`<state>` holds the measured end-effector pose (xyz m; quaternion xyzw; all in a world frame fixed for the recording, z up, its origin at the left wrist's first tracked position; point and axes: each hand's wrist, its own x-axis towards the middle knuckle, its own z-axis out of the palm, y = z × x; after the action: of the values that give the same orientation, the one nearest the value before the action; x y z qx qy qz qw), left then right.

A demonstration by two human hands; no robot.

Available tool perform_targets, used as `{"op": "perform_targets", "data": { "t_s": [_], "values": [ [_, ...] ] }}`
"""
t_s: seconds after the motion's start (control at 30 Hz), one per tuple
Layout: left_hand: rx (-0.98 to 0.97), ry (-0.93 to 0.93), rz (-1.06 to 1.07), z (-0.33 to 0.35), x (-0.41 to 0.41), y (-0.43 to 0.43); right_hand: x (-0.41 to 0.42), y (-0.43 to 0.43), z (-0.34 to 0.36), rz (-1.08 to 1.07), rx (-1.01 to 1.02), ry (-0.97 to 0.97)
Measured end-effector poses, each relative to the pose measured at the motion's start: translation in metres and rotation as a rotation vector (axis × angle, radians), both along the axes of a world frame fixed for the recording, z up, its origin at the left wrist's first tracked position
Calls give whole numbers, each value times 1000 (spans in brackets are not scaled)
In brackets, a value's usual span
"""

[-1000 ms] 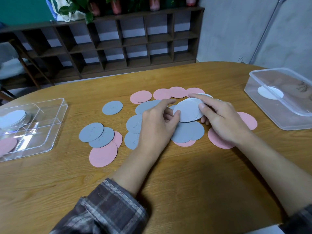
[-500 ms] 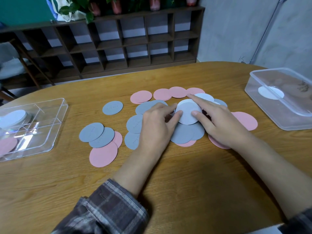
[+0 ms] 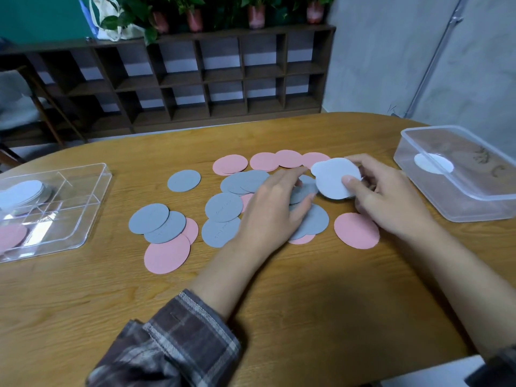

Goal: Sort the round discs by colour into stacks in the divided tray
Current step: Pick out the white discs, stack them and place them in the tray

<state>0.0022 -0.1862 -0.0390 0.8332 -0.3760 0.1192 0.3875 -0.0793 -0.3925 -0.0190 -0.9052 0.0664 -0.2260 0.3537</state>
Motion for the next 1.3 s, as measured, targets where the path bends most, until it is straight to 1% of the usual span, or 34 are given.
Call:
{"op": "perform_targets", "data": {
  "t_s": [0.17, 0.33, 0.47, 0.7, 0.8, 1.0, 1.13, 1.3],
  "values": [
    [131, -27, -33, 2, 1, -20, -14, -33, -5, -122, -21, -30],
    [242, -66, -102, 6, 6, -39, -21, -43, -14, -151, 2, -94],
    [315, -85, -170, 4, 11, -53, -17, -50, -20, -178, 20, -106],
    [235, -180, -132, -6, 12, -58, -10, -48, -20, -205, 9, -97],
    [231, -167, -131, -7, 13, -60, -8, -46, -19, -203, -12, -77],
    [188, -136, -124, -11, 14, -67, -7, -44, -20, -241, 16, -120],
    [193, -190, -100, -11, 12, -68, -6, -43, -19, -226, 24, -116],
    [143, -227, -117, -13, 13, -60, -7, -43, -20, -203, 27, -110]
  ]
}}
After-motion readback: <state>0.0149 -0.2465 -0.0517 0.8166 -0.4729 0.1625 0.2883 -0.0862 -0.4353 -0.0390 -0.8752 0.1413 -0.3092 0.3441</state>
